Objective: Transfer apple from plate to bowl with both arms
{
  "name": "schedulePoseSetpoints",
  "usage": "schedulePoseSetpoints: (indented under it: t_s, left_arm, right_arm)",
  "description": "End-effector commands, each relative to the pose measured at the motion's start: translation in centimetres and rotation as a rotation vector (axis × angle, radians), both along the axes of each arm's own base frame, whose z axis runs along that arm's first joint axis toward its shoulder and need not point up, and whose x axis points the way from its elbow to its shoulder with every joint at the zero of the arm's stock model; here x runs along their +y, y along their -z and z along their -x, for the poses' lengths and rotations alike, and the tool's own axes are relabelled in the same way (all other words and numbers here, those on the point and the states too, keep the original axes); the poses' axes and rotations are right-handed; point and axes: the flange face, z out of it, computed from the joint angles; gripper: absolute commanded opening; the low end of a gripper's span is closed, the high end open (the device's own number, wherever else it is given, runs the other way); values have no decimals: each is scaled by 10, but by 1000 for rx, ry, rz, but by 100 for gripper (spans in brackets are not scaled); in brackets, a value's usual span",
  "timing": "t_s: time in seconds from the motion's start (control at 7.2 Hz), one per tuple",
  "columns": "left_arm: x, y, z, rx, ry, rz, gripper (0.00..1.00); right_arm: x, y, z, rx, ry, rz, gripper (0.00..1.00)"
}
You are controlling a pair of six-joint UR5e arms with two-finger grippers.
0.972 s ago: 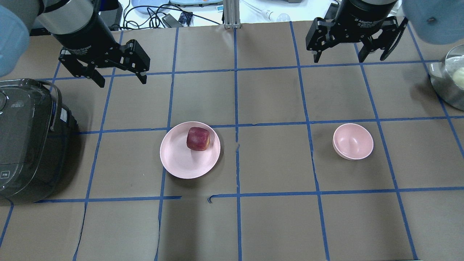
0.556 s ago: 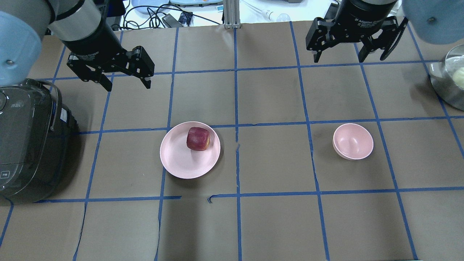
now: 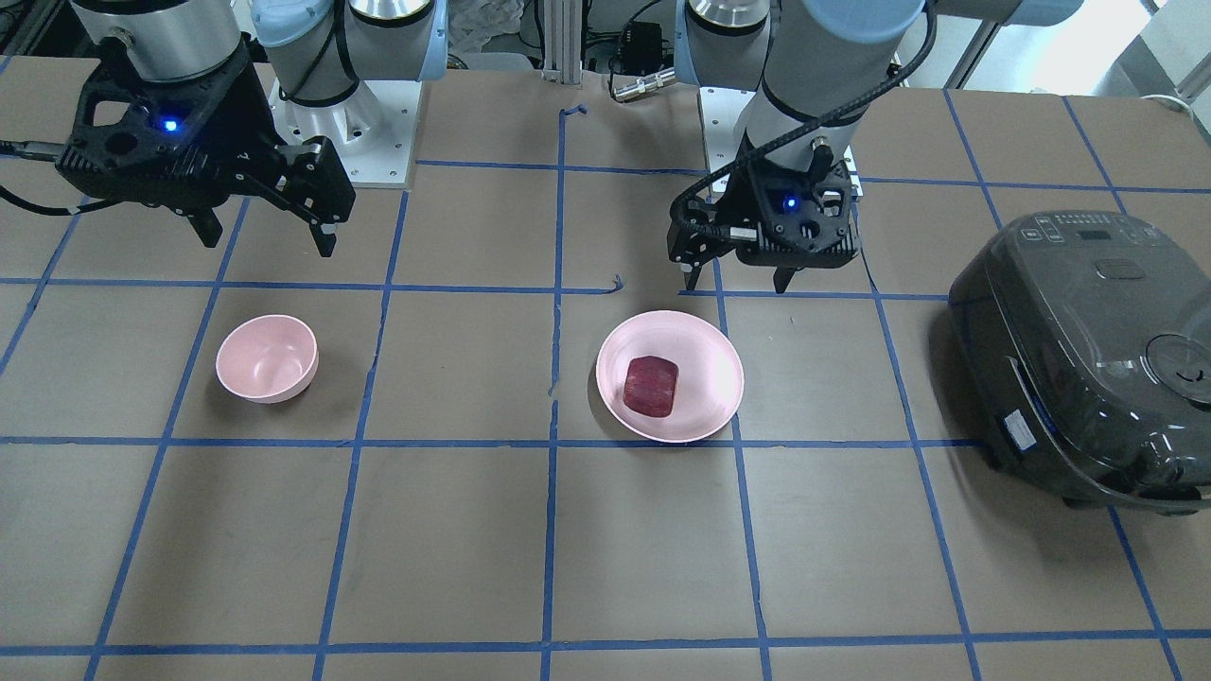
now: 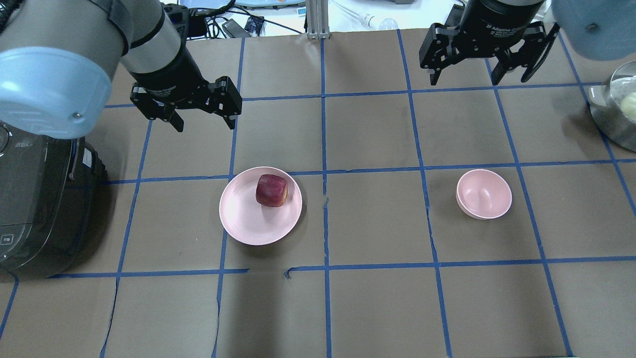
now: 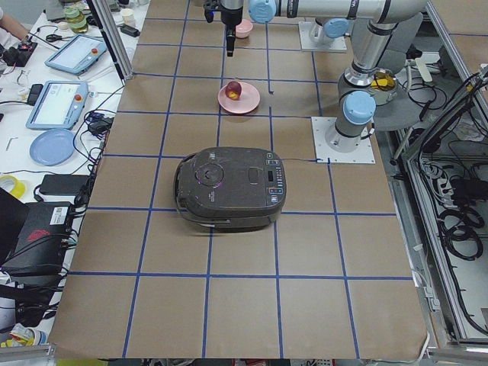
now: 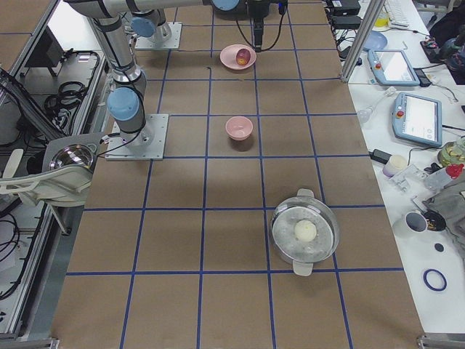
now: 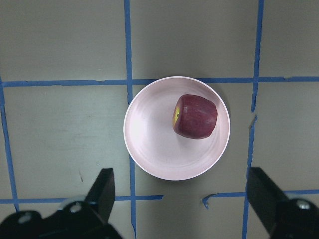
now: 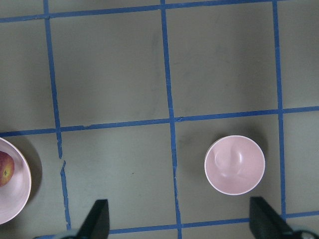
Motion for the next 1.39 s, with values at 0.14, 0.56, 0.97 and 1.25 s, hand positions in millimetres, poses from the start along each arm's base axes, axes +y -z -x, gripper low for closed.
schedulePoseSetpoints:
  t_s: [0.14, 0.56, 0.97, 1.25]
  left_arm:
    - [12, 92, 9, 3, 10, 27, 96]
    - [7, 122, 28, 5, 42, 30, 96]
    - [4, 136, 39, 6, 61, 39, 96]
    - [7, 141, 44, 4, 75, 33, 95]
  right_arm:
    - [1, -1, 0, 0, 0, 1, 100]
    - [0, -1, 2, 1, 3, 1, 100]
    - [0, -4, 0, 0, 0, 8, 100]
    - [0, -5, 0, -2, 0, 9, 100]
